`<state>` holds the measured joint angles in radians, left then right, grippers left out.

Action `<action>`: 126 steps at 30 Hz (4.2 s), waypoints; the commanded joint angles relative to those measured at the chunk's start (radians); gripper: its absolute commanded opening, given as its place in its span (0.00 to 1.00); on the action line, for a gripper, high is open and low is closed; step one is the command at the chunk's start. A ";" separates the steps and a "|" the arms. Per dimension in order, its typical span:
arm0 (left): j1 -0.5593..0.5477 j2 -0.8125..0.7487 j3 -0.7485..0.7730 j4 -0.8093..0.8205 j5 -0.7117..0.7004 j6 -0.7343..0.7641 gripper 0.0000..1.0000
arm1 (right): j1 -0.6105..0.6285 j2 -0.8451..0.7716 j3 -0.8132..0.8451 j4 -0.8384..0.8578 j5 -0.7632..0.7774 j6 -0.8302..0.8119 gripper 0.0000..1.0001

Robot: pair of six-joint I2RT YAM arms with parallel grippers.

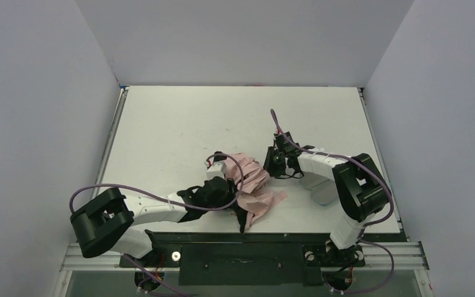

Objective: Put away the umbrella

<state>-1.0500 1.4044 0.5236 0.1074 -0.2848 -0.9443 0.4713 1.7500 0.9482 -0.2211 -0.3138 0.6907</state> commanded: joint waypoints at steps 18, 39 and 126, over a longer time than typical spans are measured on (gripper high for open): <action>-0.111 -0.392 0.217 -0.597 -0.217 0.333 0.65 | 0.030 -0.435 0.028 -0.313 0.407 -0.030 0.68; -0.347 0.105 0.660 -0.445 -0.070 0.623 0.77 | -0.006 -0.882 -0.074 -0.482 0.743 -0.001 0.78; -0.334 -0.196 0.630 -0.475 0.118 0.387 0.00 | -0.134 -1.124 -0.195 -0.310 0.216 -0.149 0.80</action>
<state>-1.3926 1.3067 1.1496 -0.3561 -0.2039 -0.5812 0.3454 0.6491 0.7506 -0.6151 0.0441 0.5774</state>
